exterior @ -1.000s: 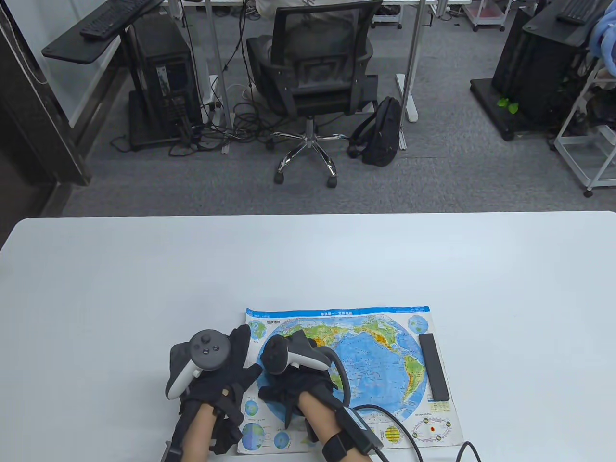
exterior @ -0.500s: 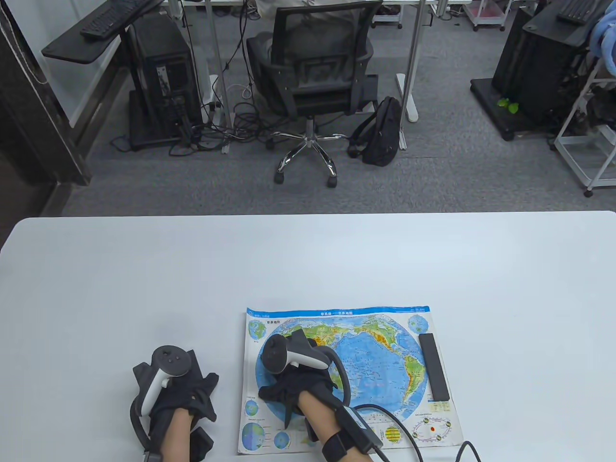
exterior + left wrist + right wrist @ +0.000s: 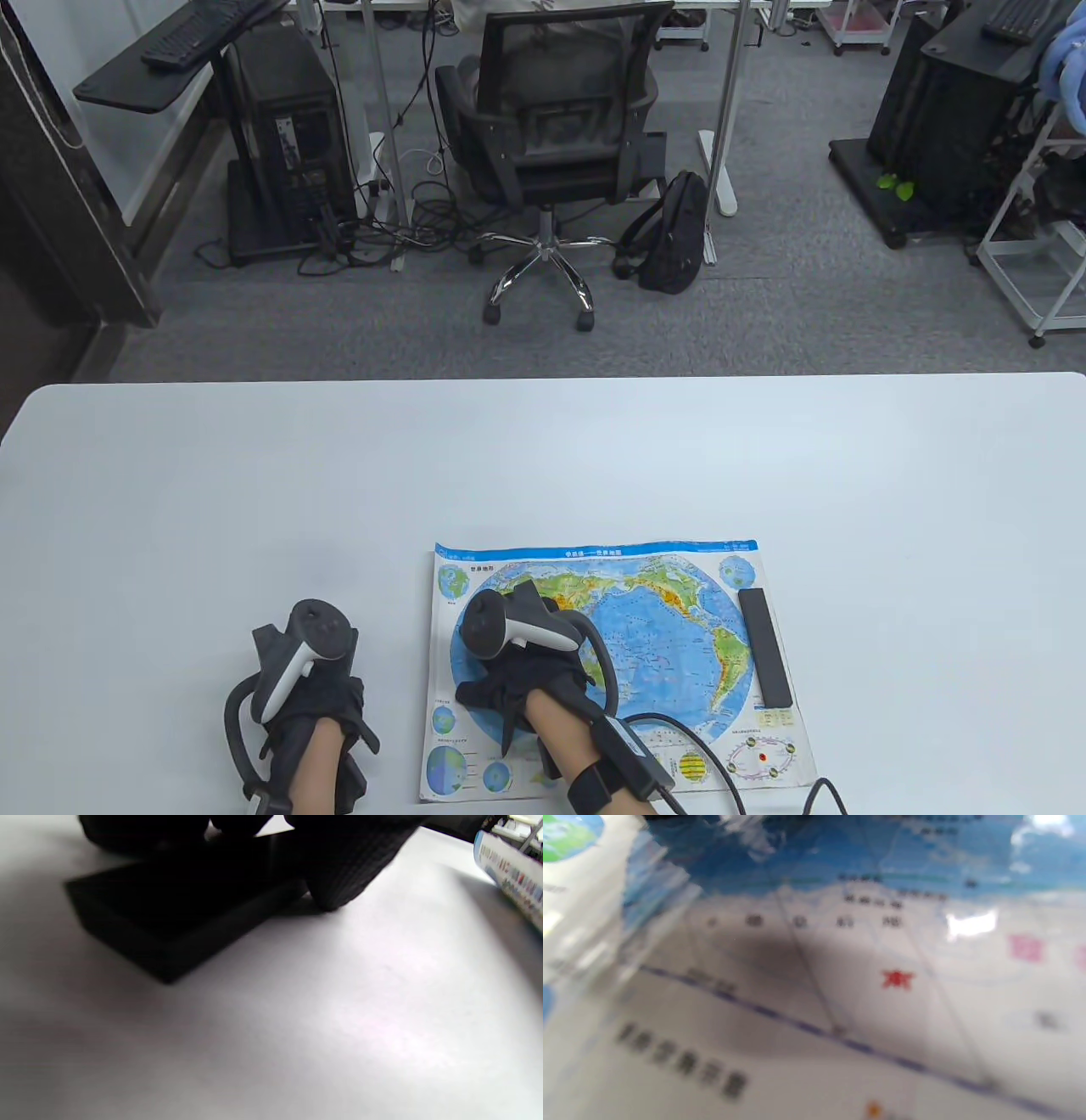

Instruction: Unroll map and secure with paperweights

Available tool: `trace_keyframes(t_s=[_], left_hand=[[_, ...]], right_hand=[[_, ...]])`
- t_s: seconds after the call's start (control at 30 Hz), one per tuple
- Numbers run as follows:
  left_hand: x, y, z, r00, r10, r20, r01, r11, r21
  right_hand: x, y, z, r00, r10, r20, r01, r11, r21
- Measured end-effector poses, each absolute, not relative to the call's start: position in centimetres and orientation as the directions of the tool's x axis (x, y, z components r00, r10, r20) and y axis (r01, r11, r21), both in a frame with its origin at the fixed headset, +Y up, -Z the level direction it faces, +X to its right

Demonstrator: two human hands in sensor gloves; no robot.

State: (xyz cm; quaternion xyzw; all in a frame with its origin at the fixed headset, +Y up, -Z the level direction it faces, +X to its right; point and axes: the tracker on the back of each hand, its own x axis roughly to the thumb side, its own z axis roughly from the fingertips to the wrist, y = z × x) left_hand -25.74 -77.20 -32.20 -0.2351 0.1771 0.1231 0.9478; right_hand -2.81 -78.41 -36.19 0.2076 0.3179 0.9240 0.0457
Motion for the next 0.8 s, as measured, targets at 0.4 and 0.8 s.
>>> trace_keyframes(t_s=[0.4, 0.8], left_hand=[[-26.1, -76.4, -32.4, 0.944, 0.102, -0.313, -0.194, 0.941, -0.278], [-25.6, -74.7, -32.0, 0.879, 0.360, -0.314, -0.416, 0.900, -0.132]], right_hand=[[-2.8, -78.4, -36.2, -0.910, 0.215, 0.353, 0.050, -0.790, 0.611], [-2.8, -78.4, -36.2, -0.910, 0.216, 0.353, 0.053, -0.785, 0.617]])
